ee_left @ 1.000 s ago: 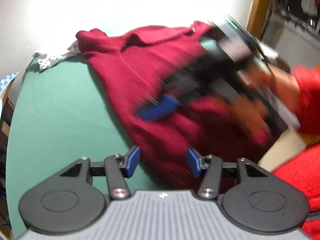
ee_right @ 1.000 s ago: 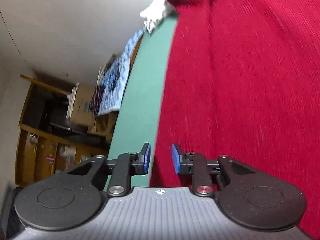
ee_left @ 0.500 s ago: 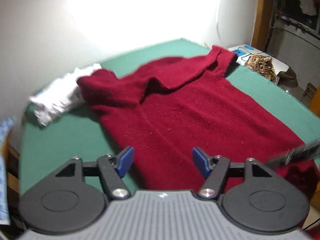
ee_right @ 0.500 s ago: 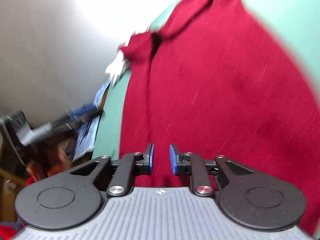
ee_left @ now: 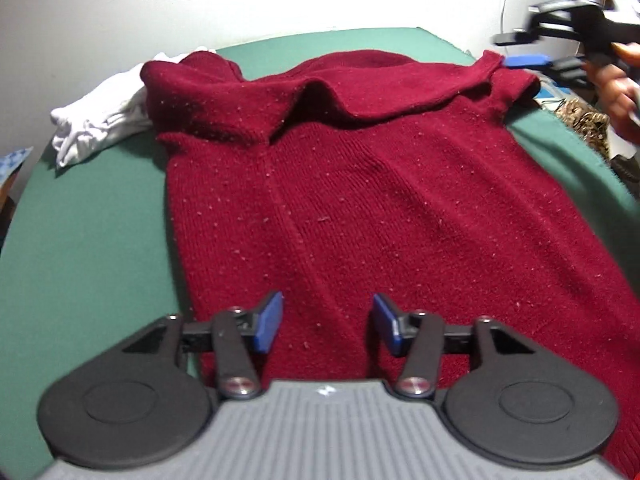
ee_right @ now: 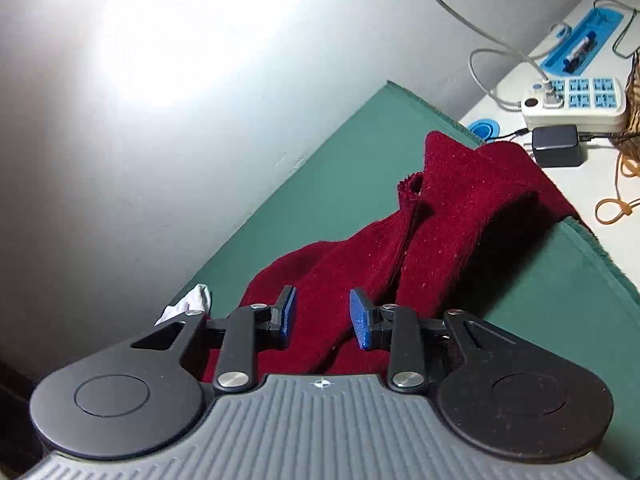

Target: Fold clothes

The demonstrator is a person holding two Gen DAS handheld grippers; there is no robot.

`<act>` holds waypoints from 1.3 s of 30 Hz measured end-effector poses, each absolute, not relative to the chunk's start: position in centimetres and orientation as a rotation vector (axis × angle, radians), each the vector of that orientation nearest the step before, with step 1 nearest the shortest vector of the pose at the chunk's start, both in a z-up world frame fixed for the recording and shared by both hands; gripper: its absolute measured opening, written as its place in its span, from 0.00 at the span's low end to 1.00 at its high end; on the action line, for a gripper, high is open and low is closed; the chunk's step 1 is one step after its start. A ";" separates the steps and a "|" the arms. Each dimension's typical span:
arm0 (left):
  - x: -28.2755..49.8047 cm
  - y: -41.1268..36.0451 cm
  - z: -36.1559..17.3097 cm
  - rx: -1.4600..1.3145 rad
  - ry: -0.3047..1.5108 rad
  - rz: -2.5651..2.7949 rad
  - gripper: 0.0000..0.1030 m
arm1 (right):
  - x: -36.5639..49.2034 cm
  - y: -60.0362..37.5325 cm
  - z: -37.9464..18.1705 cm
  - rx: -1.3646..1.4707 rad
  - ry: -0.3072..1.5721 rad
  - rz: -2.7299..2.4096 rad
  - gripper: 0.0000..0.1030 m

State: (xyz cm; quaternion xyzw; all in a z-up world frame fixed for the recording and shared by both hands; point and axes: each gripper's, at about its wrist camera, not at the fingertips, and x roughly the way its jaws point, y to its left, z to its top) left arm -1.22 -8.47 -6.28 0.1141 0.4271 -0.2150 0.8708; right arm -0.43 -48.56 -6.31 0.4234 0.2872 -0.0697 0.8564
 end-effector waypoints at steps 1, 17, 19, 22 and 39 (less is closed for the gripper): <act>-1.4 -8.8 -6.4 0.244 0.893 -0.440 0.65 | 1.0 -48.7 -7.1 0.896 0.629 -0.176 0.32; -0.6 -10.9 -6.8 0.235 0.933 -0.357 0.74 | 7.7 -49.7 -10.2 0.788 0.630 -0.362 0.08; 0.0 -10.3 -6.2 0.233 0.944 -0.361 0.51 | 7.7 -50.2 -10.0 0.796 0.598 -0.353 0.07; 1.5 -8.7 -4.9 0.220 0.954 -0.364 0.35 | 7.2 -50.5 -7.2 0.810 0.508 -0.273 0.07; 19.8 -8.1 -5.8 0.235 0.944 -0.466 0.34 | 8.9 -46.9 0.8 0.528 0.334 -0.234 0.08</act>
